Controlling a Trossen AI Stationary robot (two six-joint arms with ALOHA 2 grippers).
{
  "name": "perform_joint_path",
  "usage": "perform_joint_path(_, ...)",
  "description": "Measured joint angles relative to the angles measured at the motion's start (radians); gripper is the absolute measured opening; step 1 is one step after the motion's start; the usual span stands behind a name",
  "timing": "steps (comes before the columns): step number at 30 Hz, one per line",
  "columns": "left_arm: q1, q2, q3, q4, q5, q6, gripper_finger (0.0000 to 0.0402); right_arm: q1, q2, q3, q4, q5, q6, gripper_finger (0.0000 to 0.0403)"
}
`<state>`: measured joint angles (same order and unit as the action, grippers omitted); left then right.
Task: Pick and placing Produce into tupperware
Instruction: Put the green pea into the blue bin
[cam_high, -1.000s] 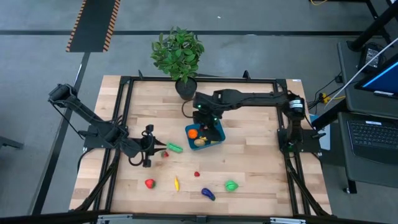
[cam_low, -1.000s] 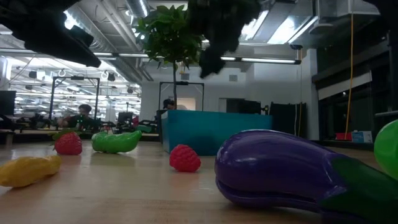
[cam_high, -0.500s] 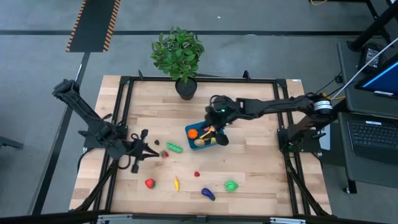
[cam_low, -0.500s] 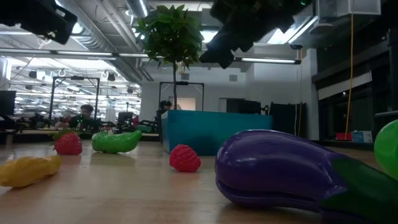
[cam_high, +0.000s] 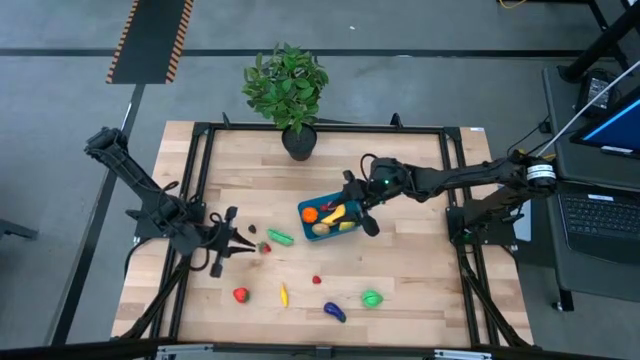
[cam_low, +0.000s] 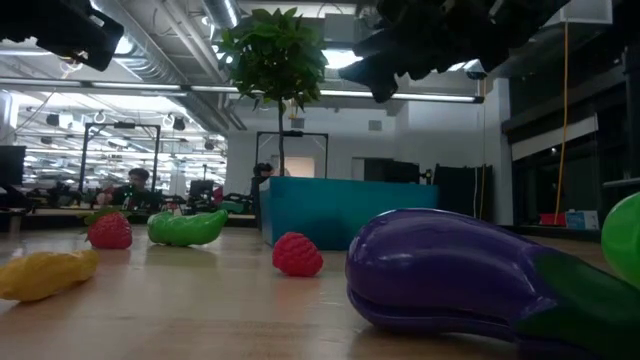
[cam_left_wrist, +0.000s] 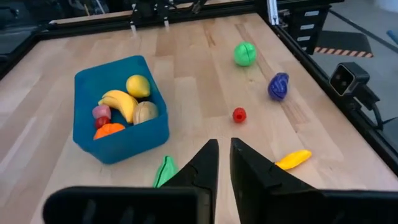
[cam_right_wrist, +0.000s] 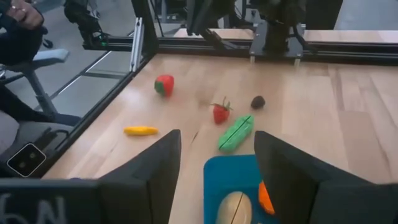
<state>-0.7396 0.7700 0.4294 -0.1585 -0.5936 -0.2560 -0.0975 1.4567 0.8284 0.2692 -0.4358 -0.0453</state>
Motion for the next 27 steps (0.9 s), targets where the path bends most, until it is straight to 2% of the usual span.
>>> perform_joint_path(7,0.069,0.002,0.000,-0.037,-0.001,-0.022,0.0083,0.005,0.000,0.000,0.005,0.000,0.014,0.0207)
perform_joint_path(15,0.108,0.002,0.000,-0.086,0.000,-0.022,0.0201,0.005,0.001,0.000,0.004,0.000,0.017,0.0207)
perform_joint_path(18,0.113,0.002,0.000,-0.103,0.000,-0.022,0.0232,0.005,0.001,0.000,0.003,0.000,0.016,0.0207)
perform_joint_path(27,0.095,0.002,0.000,-0.103,0.001,-0.049,0.0240,0.005,0.002,0.000,-0.007,-0.002,0.041,0.0207)
